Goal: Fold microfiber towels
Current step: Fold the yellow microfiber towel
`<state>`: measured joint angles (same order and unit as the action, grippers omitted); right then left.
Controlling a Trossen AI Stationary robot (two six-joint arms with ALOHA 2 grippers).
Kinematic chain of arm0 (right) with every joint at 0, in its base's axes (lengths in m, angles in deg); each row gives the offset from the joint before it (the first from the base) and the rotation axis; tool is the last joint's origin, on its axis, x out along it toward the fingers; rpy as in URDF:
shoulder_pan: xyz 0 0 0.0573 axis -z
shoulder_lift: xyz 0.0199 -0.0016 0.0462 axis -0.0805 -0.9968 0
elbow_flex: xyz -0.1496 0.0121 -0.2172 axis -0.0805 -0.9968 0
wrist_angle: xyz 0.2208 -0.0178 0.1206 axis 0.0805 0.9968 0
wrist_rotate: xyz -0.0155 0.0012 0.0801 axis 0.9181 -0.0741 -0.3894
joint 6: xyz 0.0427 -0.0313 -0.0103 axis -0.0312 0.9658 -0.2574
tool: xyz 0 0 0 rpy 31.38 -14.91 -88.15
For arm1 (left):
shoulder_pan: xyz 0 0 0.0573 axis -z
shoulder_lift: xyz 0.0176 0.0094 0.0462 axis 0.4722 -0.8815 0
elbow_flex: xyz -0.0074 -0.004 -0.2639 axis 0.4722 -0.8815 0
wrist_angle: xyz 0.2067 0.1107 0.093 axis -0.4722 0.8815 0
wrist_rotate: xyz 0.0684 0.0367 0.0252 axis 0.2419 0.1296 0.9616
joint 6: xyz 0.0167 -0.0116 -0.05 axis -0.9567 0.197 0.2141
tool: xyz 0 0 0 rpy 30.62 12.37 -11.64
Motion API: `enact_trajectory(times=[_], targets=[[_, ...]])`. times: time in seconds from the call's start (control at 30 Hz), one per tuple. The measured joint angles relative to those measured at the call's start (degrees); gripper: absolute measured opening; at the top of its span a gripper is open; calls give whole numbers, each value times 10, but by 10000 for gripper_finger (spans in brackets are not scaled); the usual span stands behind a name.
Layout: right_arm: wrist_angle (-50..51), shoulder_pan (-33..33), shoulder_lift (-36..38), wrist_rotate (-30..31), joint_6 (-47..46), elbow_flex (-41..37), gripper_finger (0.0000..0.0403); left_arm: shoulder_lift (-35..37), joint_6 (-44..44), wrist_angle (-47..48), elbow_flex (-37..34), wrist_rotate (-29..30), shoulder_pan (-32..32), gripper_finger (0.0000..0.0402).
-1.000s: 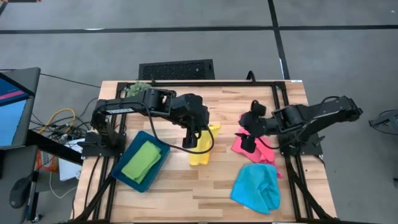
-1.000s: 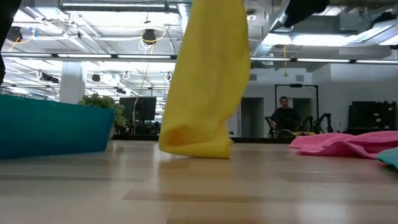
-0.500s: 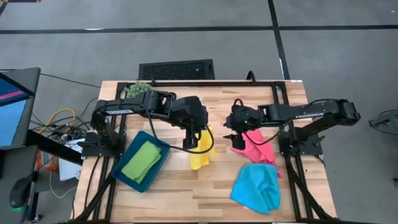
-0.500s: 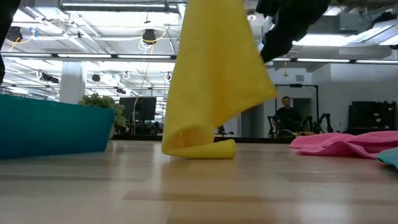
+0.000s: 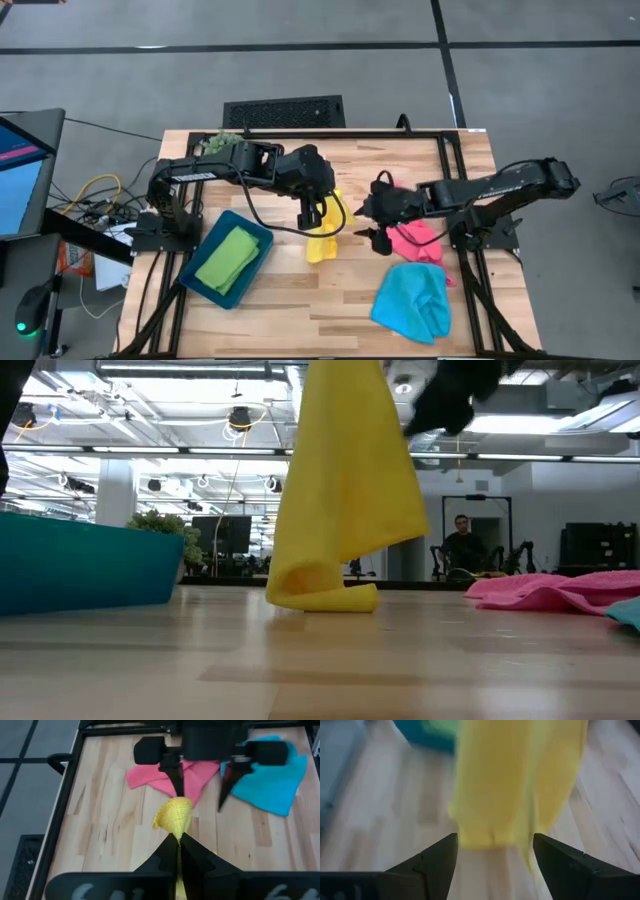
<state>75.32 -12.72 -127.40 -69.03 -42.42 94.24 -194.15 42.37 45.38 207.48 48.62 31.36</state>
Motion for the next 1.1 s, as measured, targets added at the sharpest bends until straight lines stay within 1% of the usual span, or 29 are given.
enact_trajectory(times=[0.03, 0.1, 0.13, 0.17, 0.3, 0.43, 0.67, 1.0, 1.1], targets=[[1, 0, -4, 10, -2, -7, 286, 0, -4, 1, 0, 0, 0, 0], [-39, 6, -15, 23, -16, -15, 286, 0, -11, 7, 0, -2, 0, 0], [-30, 10, -15, 27, -24, -22, 286, 0, -12, 12, 0, -2, 0, 0], [-21, 15, -15, 29, -29, -28, 286, 0, -12, 14, 0, -2, 0, 0], [-50, 28, -10, 29, -35, -46, 286, 0, -14, 24, 0, -3, 0, 0], [-68, 35, -8, 28, -18, -62, 286, 0, -18, 22, 0, -3, 0, 0], [-85, 26, -60, 26, -34, -65, 286, 0, -18, 18, 0, -2, 0, 0], [-111, 30, -160, 26, -46, -65, 285, 0, -9, 16, 0, -1, 0, 0], [-118, 27, -164, 27, -58, -65, 278, 0, -9, 17, 0, -1, 0, 0]])
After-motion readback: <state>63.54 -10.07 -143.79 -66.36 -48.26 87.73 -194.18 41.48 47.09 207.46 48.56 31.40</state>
